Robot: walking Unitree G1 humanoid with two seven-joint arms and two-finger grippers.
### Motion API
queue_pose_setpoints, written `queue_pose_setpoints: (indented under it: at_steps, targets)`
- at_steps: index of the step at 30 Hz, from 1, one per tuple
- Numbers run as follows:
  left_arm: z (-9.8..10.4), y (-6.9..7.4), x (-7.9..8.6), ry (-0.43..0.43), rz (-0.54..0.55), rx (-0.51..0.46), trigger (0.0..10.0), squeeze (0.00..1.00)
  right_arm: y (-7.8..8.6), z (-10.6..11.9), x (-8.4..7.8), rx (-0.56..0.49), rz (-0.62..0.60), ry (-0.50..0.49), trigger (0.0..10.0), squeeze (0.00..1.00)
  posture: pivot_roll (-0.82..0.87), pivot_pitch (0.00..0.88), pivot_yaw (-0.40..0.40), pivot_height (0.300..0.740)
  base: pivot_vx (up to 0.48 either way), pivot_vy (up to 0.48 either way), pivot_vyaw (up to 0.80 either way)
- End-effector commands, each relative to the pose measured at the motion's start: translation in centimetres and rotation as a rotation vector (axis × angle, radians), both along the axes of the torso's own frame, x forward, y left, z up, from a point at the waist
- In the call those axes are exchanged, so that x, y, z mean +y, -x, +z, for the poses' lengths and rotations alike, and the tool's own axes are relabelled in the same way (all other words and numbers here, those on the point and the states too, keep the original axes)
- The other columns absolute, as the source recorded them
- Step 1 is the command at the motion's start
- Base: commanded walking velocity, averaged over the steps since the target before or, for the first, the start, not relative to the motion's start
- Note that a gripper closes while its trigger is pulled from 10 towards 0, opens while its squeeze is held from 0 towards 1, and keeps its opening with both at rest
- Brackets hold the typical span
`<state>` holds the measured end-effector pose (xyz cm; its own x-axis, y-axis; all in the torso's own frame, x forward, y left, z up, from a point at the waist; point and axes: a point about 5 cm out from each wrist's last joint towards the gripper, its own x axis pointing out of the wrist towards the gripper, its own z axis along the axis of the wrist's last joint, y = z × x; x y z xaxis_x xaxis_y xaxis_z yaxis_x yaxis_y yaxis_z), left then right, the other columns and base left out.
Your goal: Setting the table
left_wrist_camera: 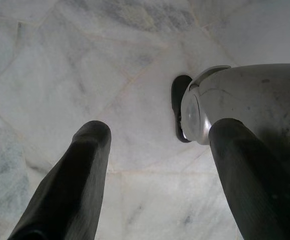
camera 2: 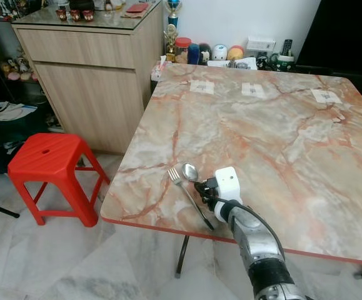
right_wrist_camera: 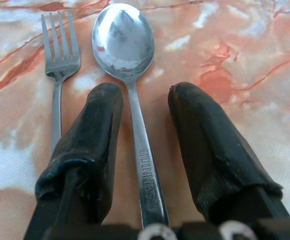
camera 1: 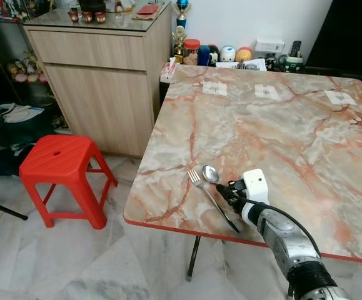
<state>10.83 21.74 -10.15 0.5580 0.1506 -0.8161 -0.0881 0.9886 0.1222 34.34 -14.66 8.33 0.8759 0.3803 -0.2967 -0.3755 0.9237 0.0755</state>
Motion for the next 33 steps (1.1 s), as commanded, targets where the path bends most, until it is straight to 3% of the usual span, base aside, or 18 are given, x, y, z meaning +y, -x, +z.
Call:
queue_pose_setpoints:
  at_steps: [1, 27, 33]
  targets:
    - [-0.3, 0.8, 0.1, -0.002, -0.008, 0.038, 10.0, 0.0, -0.2, 0.0, 0.2, 0.003, 0.013, -0.003, 10.0, 0.0, 0.07, 0.102, -0.022, 0.74, 0.0, 0.0, 0.0]
    - [-0.3, 0.9, -0.1, 0.015, -0.003, 0.042, 10.0, 0.0, 0.6, -2.3, 0.1, 0.102, 0.062, 0.044, 10.0, 0.0, 0.07, 0.117, -0.03, 0.74, 0.0, 0.0, 0.0]
    - [-0.3, 1.0, -0.1, 0.016, -0.002, 0.041, 10.0, 0.0, -0.2, -0.8, -0.2, 0.003, -0.003, 0.008, 10.0, 0.0, 0.07, 0.117, -0.031, 0.74, 0.0, 0.0, 0.0]
